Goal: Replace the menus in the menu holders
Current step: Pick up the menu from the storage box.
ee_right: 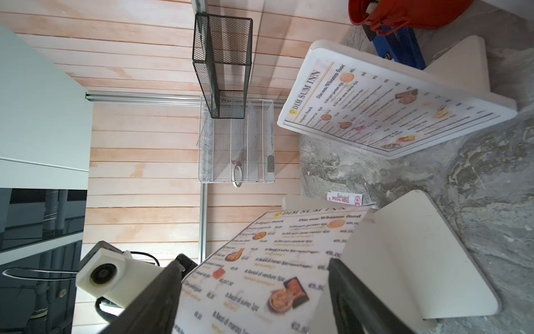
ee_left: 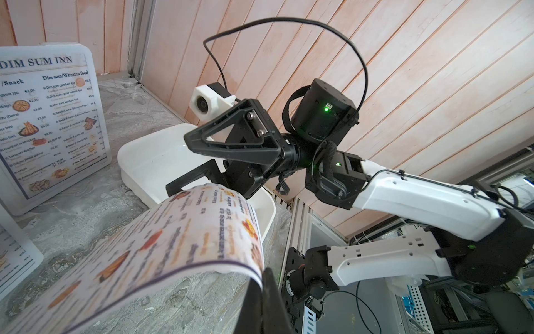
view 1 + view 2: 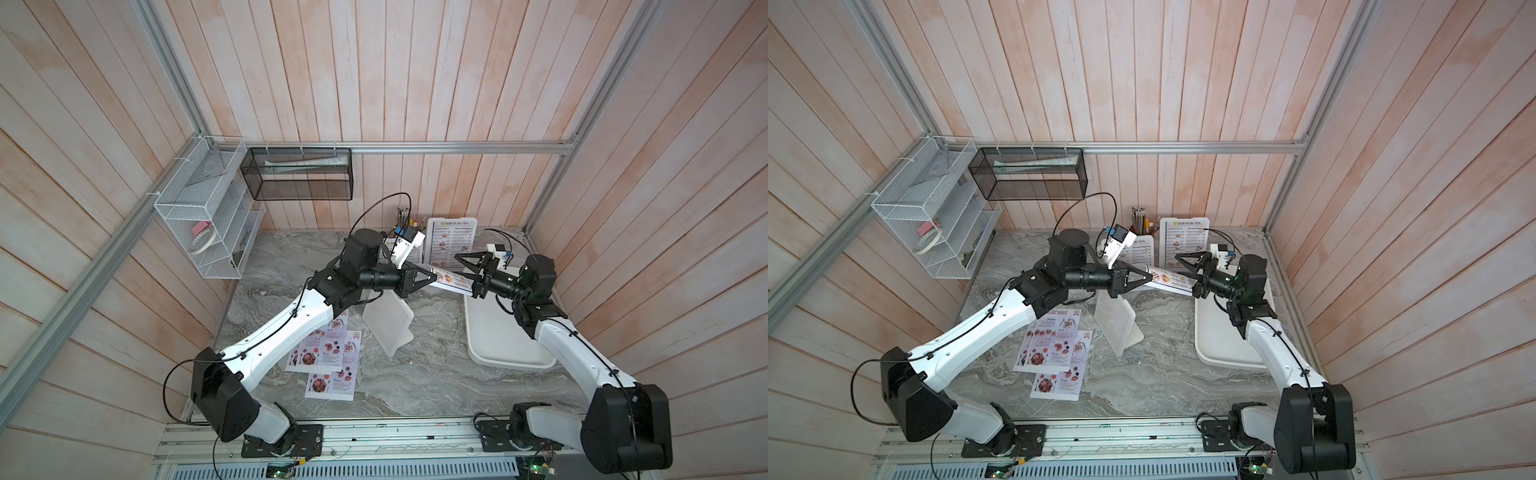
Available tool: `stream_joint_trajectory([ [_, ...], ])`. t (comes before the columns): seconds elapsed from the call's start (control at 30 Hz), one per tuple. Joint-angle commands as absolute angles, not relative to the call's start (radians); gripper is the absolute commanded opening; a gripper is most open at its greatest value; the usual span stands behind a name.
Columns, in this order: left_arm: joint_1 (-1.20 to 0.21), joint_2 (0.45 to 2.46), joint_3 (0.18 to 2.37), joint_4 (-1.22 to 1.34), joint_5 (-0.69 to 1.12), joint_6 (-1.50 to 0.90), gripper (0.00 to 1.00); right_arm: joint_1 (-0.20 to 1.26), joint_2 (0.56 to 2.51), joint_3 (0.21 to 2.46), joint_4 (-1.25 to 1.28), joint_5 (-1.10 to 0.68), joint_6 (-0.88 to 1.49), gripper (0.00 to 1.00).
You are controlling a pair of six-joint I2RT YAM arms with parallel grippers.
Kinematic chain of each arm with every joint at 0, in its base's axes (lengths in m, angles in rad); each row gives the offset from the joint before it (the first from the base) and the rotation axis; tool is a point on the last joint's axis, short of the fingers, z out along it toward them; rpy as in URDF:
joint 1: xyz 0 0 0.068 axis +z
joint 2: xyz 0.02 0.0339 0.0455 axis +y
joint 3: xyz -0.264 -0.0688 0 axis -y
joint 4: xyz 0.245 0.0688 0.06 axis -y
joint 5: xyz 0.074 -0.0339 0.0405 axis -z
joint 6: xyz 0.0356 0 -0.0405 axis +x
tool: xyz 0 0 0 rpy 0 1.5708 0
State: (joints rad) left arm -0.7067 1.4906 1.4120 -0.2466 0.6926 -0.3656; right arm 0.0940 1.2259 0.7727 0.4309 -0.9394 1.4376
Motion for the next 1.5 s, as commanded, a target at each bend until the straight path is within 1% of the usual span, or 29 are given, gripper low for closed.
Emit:
stream_joint_trajectory([
  [0.0,-0.699,1.487,1.398,-0.221,0.733,-0.364,0.04,0.100,1.231,0.750,0.536,-0.923,1.518,0.81],
  [0.23,-0.699,1.487,1.367,-0.178,0.763,-0.403,0.04,0.101,1.232,0.726,0.630,-0.933,1.574,0.80],
  [0.43,-0.686,1.489,1.365,-0.158,0.739,-0.420,0.04,0.100,1.201,0.712,0.494,-0.948,1.470,0.81],
  [0.73,-0.683,1.536,1.374,-0.130,0.754,-0.432,0.03,0.097,1.145,0.643,0.476,-0.947,1.472,0.81],
  [1.0,-0.684,1.540,1.350,-0.095,0.821,-0.461,0.03,0.097,1.161,0.628,0.595,-0.948,1.540,0.82],
  [1.07,-0.684,1.537,1.342,-0.076,0.849,-0.479,0.03,0.095,1.173,0.619,0.659,-0.953,1.571,0.81],
  [1.23,-0.683,1.526,1.303,-0.009,0.903,-0.544,0.03,0.048,1.200,0.606,0.804,-0.993,1.638,0.79],
  [1.47,-0.684,1.484,1.242,0.031,0.920,-0.582,0.03,-0.010,1.188,0.629,0.846,-1.049,1.640,0.79],
])
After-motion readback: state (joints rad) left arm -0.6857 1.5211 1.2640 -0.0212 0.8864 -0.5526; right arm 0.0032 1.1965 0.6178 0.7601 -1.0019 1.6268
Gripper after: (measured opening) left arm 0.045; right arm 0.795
